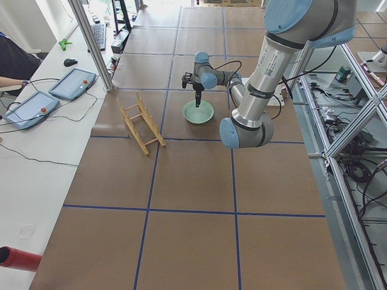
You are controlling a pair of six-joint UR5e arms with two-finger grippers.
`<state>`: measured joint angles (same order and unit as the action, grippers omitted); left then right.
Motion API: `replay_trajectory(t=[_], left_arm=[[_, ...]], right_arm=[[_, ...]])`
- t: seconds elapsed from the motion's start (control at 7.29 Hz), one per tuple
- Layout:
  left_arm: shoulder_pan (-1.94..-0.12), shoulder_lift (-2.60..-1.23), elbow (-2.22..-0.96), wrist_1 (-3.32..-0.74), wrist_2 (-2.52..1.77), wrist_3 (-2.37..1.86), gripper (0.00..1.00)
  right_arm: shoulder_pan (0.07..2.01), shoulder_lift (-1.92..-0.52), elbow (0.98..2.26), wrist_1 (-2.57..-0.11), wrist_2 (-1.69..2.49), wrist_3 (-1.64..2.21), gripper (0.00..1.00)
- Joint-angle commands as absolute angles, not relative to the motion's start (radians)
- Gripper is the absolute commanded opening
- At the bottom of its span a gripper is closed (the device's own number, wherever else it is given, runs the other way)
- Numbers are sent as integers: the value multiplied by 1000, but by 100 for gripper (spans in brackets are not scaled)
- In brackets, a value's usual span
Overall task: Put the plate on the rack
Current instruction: 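Lower the left gripper onto the plate rim and grasp it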
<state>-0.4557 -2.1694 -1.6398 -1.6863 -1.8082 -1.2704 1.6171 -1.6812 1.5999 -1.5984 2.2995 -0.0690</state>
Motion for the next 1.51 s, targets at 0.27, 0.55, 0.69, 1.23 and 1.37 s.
replay_trajectory(t=[0.27, 0.55, 0.69, 1.23, 1.37], left_arm=[[-448, -2174, -1632, -1703, -1809, -1276, 80], [-448, -2175, -1631, -1703, -1807, -1276, 59], [-448, -2174, -1631, -1703, -1809, -1276, 41], [-448, -2175, -1640, -1701, -1812, -1279, 0], [-451, -2175, -1693, -1678, -1812, -1279, 0]], right_arm=[[1618, -1681, 1600, -1598, 2299, -71, 100], [1617, -1681, 1600, -1598, 2299, -69, 100], [1618, -1681, 1600, -1598, 2299, -69, 100], [1618, -1681, 1600, -1598, 2299, -69, 100], [1617, -1681, 1600, -1598, 2299, -71, 100]])
